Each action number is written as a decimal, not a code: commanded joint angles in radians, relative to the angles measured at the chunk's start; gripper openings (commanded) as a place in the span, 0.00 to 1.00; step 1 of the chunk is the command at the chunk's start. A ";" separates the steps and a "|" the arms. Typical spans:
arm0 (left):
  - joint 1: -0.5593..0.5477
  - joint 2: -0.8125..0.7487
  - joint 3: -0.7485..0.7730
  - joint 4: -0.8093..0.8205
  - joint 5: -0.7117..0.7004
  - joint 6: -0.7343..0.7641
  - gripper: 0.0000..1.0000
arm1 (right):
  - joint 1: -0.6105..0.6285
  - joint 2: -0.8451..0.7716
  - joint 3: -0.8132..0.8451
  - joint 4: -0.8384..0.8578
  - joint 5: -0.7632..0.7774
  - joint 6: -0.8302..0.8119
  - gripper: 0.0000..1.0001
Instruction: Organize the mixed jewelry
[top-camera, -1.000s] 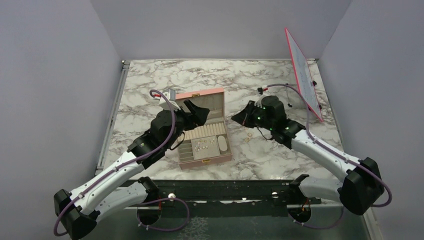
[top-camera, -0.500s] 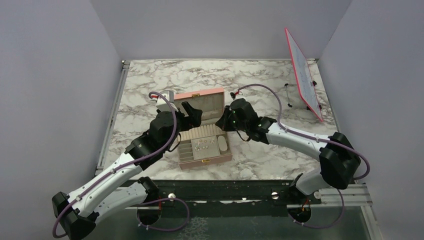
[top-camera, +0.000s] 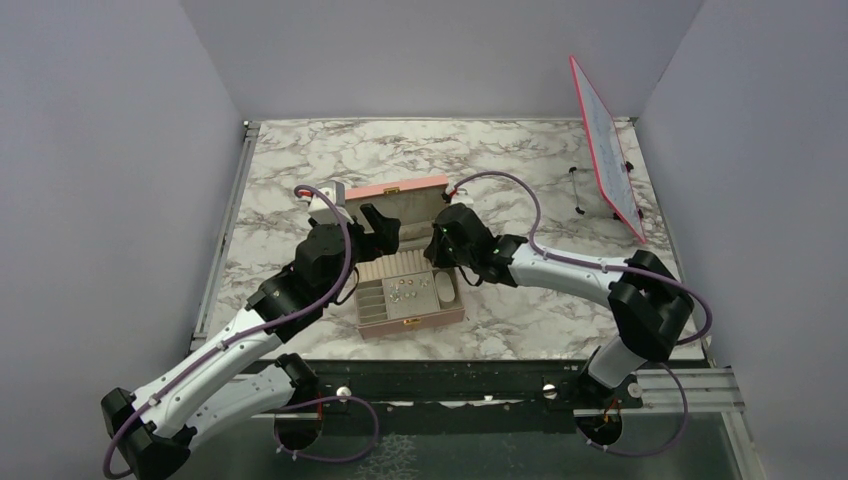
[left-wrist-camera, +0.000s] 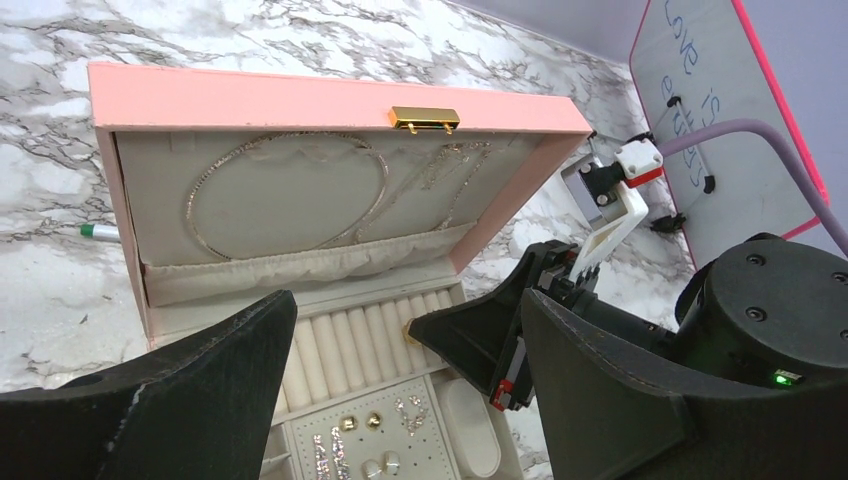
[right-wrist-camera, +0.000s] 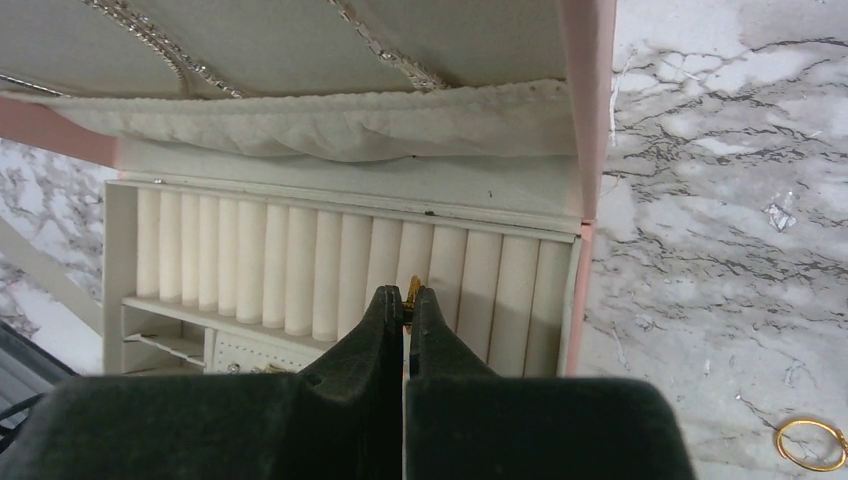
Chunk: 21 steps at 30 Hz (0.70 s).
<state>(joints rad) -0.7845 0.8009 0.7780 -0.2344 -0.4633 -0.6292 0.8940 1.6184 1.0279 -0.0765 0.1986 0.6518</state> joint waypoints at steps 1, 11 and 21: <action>0.003 -0.018 0.024 -0.010 -0.032 0.016 0.84 | 0.012 0.022 0.029 -0.030 0.072 -0.018 0.01; 0.002 -0.013 0.024 -0.012 -0.028 0.011 0.84 | 0.017 0.074 0.029 -0.016 0.074 -0.024 0.01; 0.004 0.000 0.026 -0.009 -0.025 0.006 0.84 | 0.021 0.126 0.022 -0.026 0.102 -0.029 0.01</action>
<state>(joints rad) -0.7845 0.7994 0.7784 -0.2348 -0.4648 -0.6277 0.9104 1.6905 1.0431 -0.0761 0.2554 0.6338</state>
